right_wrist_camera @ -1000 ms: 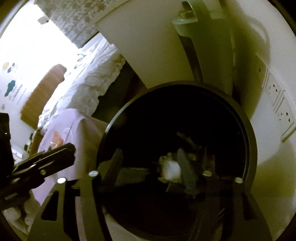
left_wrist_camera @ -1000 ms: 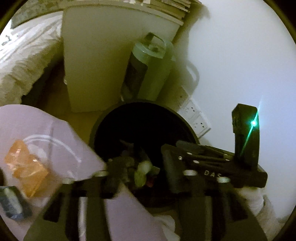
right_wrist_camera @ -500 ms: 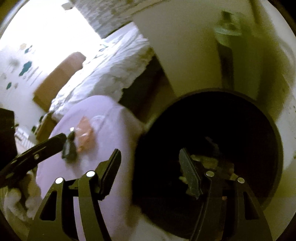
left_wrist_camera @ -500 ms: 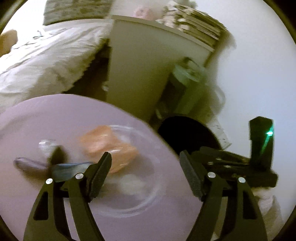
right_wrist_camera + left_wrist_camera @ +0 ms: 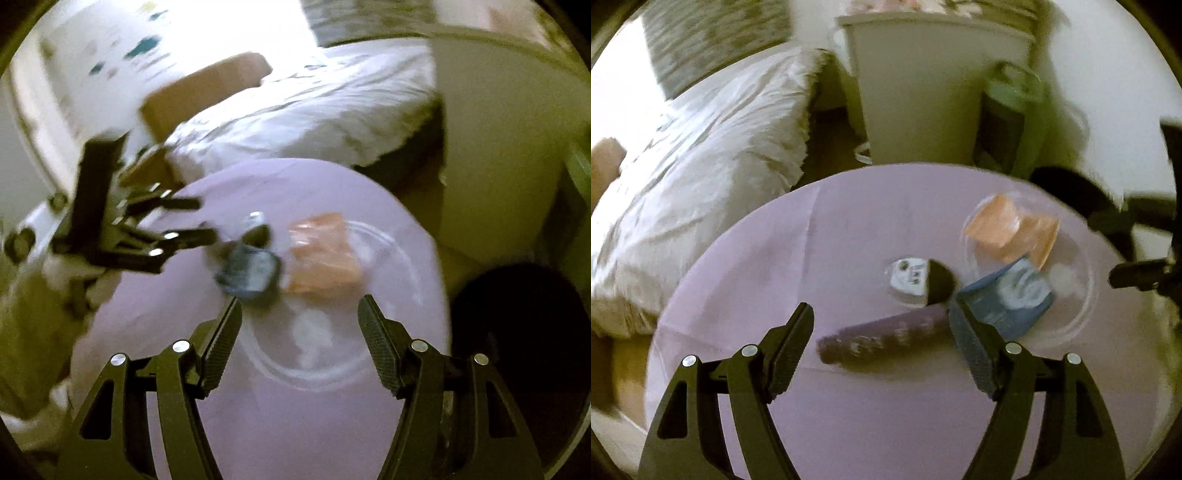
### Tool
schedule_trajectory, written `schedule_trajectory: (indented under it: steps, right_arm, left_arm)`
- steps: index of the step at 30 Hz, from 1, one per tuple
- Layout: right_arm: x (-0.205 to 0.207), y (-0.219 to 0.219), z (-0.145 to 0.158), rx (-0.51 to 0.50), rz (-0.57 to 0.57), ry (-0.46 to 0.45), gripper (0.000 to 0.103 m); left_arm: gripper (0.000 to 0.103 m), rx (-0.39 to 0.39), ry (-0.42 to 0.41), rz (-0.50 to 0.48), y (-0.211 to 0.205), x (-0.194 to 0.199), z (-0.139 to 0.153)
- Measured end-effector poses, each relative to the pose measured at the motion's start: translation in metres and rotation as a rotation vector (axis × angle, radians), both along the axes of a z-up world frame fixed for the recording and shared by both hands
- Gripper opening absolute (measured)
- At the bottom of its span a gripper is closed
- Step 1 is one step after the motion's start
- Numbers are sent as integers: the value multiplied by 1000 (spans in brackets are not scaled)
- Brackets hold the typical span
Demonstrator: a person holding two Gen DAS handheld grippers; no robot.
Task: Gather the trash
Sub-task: 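Move both open tools back over the table toward the remaining items, then grasp the brown bottle with the left tool while the right tool grasps the blue packet, then carry the brown bottle and blue packet to the black bin and release them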
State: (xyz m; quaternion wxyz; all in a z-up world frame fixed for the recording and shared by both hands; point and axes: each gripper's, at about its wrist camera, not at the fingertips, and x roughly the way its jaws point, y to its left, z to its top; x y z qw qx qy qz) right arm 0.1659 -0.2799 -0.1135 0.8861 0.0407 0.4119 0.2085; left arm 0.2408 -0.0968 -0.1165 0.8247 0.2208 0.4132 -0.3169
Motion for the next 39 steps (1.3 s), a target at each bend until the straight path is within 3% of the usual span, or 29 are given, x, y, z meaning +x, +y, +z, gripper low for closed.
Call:
schedule_trajectory:
  steps: [8, 10, 14, 19, 20, 23, 29, 35, 39]
  right_arm:
    - [29, 67, 1, -202, 267, -20, 66]
    - [36, 80, -3, -249, 323, -11, 77]
    - [50, 94, -14, -348, 404, 13, 79]
    - [61, 99, -31, -417, 440, 74, 77]
    - [61, 100, -35, -433, 445, 86, 68]
    - [60, 96, -35, -372, 437, 117, 51]
    - [45, 83, -32, -281, 333, 136, 46]
    - [11, 43, -18, 26, 169, 145, 45]
    - [-14, 3, -9, 205, 42, 127, 45]
  left_arm:
    - [76, 17, 86, -191, 2, 9, -10]
    - [76, 46, 100, -227, 0, 4, -15]
    - [75, 83, 102, -266, 2, -12, -22]
    - [48, 59, 124, -247, 4, -17, -24]
    - [44, 54, 119, -242, 2, -19, -22]
    - [33, 53, 97, -239, -2, -29, -22]
    - [27, 9, 84, -144, 6, -40, -23]
    - [25, -66, 108, -7, 18, -42, -23]
    - [25, -161, 110, 54, 18, -55, -13]
